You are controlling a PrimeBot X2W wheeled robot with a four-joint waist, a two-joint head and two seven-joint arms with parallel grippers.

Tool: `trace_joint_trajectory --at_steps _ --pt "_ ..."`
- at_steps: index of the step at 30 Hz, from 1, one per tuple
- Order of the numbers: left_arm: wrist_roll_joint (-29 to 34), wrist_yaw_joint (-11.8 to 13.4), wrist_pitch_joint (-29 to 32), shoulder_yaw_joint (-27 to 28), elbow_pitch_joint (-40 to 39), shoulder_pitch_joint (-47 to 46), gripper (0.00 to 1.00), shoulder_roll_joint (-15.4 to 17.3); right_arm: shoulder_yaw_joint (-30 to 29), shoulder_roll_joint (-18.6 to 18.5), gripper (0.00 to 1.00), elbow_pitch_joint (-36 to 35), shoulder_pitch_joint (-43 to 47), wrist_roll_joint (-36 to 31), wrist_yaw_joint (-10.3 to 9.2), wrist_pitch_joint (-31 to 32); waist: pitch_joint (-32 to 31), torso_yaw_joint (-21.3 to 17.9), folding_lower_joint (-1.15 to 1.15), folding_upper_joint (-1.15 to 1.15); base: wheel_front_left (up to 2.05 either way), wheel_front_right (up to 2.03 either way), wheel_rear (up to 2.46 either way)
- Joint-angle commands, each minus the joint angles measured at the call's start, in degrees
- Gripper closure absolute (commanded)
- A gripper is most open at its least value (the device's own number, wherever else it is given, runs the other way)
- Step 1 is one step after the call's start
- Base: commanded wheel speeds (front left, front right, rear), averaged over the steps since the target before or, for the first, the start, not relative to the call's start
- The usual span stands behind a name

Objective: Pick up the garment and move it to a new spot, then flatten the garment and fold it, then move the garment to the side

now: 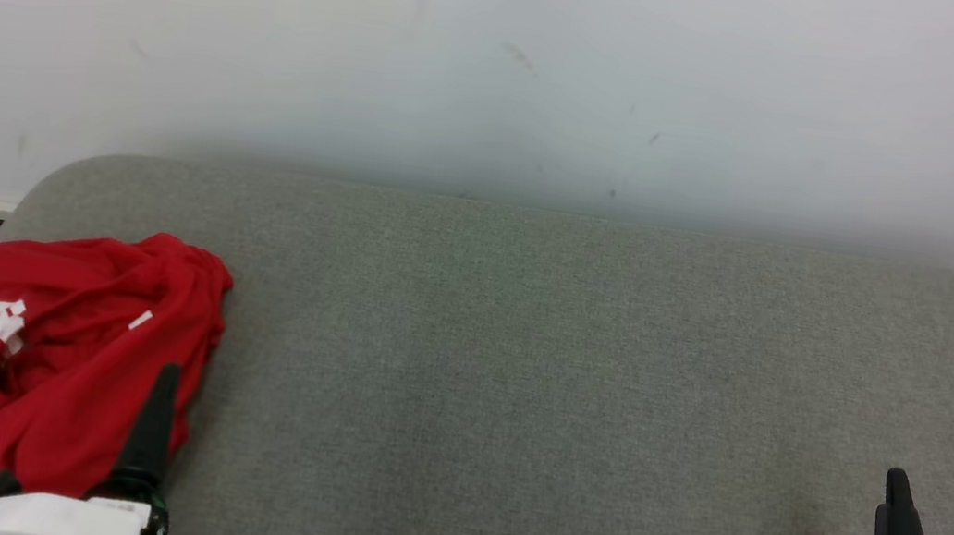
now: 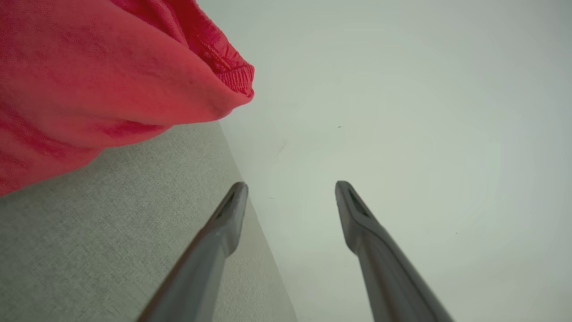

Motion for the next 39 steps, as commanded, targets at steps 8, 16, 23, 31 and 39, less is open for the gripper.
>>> trace_joint_trajectory --at_steps 8,16,23,31,39 --pt "11.5 -0.3 -2.2 -0.5 -2.3 -0.7 0.0 0.4 0.0 -0.6 0.0 -3.3 0.1 -9.2 -0.03 -2.1 -0.2 -0.2 0.0 0.0 0.0 0.0 0.0" --pt "21.6 0.1 -3.7 -1.7 -3.4 -0.4 0.0 0.5 1.7 -0.6 0.0 -4.6 0.7 -19.8 -0.03 -3.7 -0.3 -0.2 0.0 0.0 0.0 0.0 0.0" --pt "30.9 0.6 -5.0 -2.9 -3.4 0.2 0.0 0.5 1.7 -0.7 0.0 -5.8 1.3 -28.7 -0.04 -5.0 -0.4 -0.3 0.0 0.0 0.0 0.0 0.0" --pt "41.7 2.8 -6.4 -4.0 -3.7 0.3 0.0 0.6 2.5 -0.7 0.0 -6.7 1.8 -40.2 -0.05 -6.4 -0.5 -0.4 0.0 0.0 0.0 0.0 0.0" --pt "48.6 3.8 -7.6 -5.0 -3.6 0.6 0.0 0.7 2.8 -0.7 0.0 -7.2 2.5 -48.6 -0.05 -7.6 -0.6 -0.5 0.0 0.0 0.0 0.0 0.0"
